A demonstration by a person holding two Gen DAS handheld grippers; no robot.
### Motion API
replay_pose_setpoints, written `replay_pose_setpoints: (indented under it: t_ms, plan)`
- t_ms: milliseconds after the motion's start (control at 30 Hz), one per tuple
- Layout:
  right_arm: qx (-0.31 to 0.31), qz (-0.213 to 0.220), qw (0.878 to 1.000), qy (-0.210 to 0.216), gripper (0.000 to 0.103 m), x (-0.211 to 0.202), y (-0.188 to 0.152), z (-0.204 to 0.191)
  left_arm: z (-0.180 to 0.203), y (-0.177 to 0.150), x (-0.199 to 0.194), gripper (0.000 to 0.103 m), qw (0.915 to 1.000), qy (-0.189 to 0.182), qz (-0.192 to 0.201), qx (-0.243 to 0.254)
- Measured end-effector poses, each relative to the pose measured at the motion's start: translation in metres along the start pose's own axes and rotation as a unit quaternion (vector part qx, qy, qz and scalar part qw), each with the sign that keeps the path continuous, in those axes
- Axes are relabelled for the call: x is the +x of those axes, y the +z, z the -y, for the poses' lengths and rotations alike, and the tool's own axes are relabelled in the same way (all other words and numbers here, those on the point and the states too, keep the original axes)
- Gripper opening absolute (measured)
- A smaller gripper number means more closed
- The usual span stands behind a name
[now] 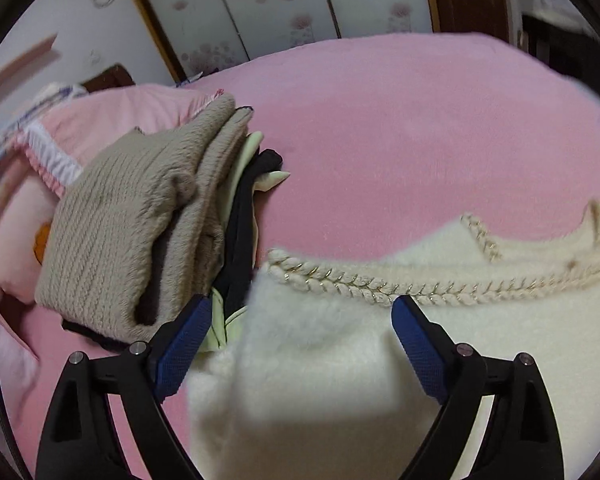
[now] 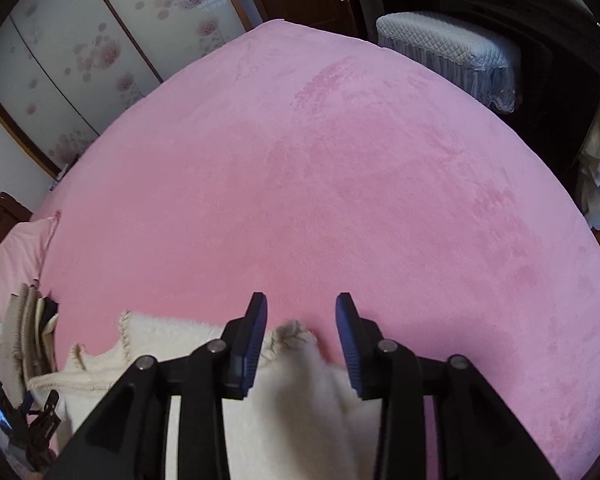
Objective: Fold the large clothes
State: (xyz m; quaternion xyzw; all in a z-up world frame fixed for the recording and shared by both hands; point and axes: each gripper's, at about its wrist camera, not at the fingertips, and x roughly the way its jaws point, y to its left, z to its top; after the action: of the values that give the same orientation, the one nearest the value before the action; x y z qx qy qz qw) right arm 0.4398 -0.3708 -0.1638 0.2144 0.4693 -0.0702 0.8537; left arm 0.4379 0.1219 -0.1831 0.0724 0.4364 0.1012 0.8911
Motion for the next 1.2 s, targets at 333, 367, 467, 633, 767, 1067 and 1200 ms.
replay_pose_setpoints:
  t_ms: [333,367,467,633,767,1067,1200]
  plan:
    - [-0.046,-0.035,0.998,0.036,0.038,-0.017,-0.032,0.006,-0.072,-0.047,-0.036,0.075,0.9947,-0.095,0.002,-0.039]
    - [-0.049,-0.037,0.997,0.038,0.038,-0.016,-0.037,0.004,-0.074,-0.053,-0.035,0.07,0.9951,-0.091,-0.005,-0.038]
    - [-0.071,-0.03,0.997,0.031,0.038,-0.018,-0.052,-0.007,-0.083,-0.064,-0.02,0.033,0.9945,-0.089,-0.032,-0.045]
    - [-0.11,0.002,0.993,0.049,0.038,-0.028,-0.07,-0.037,-0.062,-0.061,-0.028,0.019,0.993,-0.113,0.003,-0.036]
    - [-0.137,0.005,0.989,0.057,0.038,-0.022,-0.079,-0.068,-0.026,-0.043,-0.021,0.019,0.9918,-0.126,0.02,-0.008]
    - [-0.198,0.007,0.98,-0.023,0.035,0.025,-0.092,-0.105,0.013,-0.014,0.051,0.022,0.9985,-0.019,-0.05,-0.006]
    - [-0.162,0.013,0.985,-0.053,0.031,0.032,-0.078,-0.077,0.007,-0.015,0.061,0.026,0.9983,-0.014,-0.056,-0.002]
